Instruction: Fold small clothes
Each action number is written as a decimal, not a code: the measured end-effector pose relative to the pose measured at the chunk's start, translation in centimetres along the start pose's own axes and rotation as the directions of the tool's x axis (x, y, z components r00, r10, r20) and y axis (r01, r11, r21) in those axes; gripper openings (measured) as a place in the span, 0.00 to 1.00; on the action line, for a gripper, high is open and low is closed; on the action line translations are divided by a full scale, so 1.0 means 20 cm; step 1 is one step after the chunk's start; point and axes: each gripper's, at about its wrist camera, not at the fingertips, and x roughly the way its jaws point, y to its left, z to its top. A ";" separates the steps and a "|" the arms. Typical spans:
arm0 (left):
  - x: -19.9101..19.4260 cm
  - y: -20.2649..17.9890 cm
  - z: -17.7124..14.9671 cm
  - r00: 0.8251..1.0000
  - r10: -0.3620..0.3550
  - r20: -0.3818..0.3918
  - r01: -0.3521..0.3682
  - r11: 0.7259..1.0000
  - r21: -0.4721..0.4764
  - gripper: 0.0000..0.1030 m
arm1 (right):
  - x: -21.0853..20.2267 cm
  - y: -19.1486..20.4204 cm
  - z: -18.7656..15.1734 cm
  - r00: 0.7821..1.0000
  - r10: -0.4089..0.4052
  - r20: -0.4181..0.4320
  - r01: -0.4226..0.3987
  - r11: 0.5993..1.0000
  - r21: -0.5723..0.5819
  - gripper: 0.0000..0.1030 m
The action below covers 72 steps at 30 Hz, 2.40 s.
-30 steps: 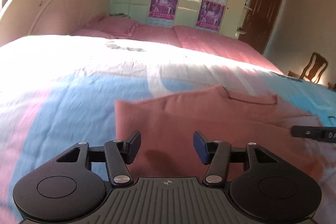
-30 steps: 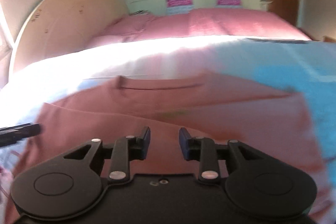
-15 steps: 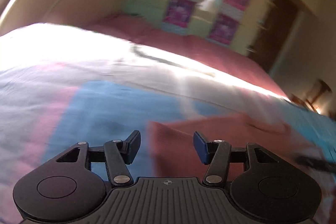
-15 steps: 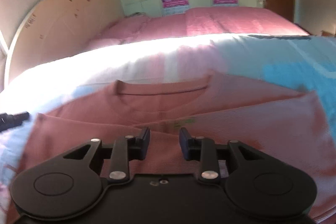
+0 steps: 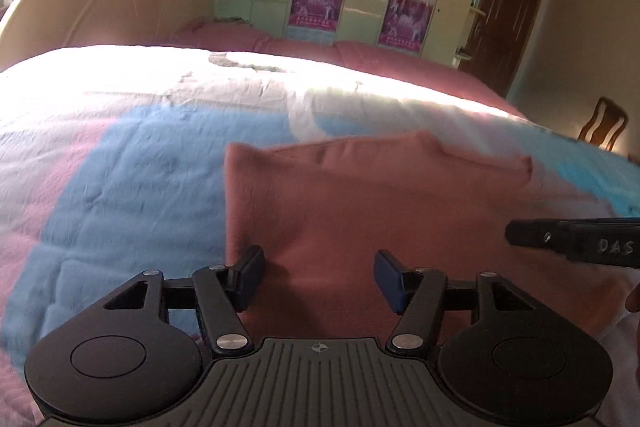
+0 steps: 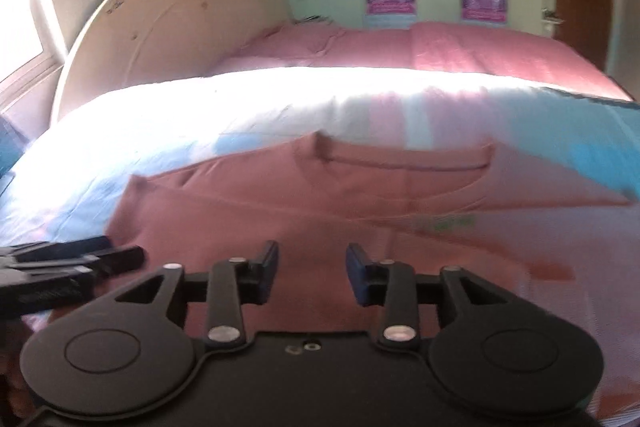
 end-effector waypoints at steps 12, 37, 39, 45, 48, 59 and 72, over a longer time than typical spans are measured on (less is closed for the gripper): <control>-0.28 0.10 -0.06 0.999 0.003 0.054 0.000 0.999 -0.041 0.59 | -0.31 -0.37 -0.17 0.973 -0.229 0.028 0.226 0.970 0.093 0.36; -0.42 0.03 -0.24 0.999 0.033 -0.030 -0.031 0.996 0.079 0.62 | -0.46 -0.49 -0.32 0.951 -0.307 -0.044 0.310 0.939 0.149 0.37; -0.48 0.06 -0.25 0.999 0.022 -0.024 -0.021 0.998 0.055 0.63 | -0.58 -0.49 -0.32 0.952 -0.307 0.006 0.301 0.937 0.176 0.40; -0.70 0.12 -0.37 0.999 0.032 -0.023 -0.031 0.999 0.040 0.78 | -0.84 -0.58 -0.41 0.950 -0.311 0.008 0.305 0.934 0.185 0.40; -0.79 0.14 -0.45 0.999 0.046 -0.029 -0.045 0.998 0.037 0.80 | -0.94 -0.66 -0.48 0.948 -0.318 -0.010 0.314 0.927 0.205 0.41; -1.12 0.10 -0.75 0.994 -0.049 -0.095 0.034 0.987 -0.156 0.70 | -1.27 -0.91 -0.86 0.972 -0.226 -0.070 0.237 0.924 0.300 0.48; -1.34 0.13 -1.13 0.963 -0.257 -0.075 0.191 0.855 -0.482 0.65 | -1.54 -1.01 -1.34 0.992 0.105 -0.069 -0.054 0.852 0.521 0.41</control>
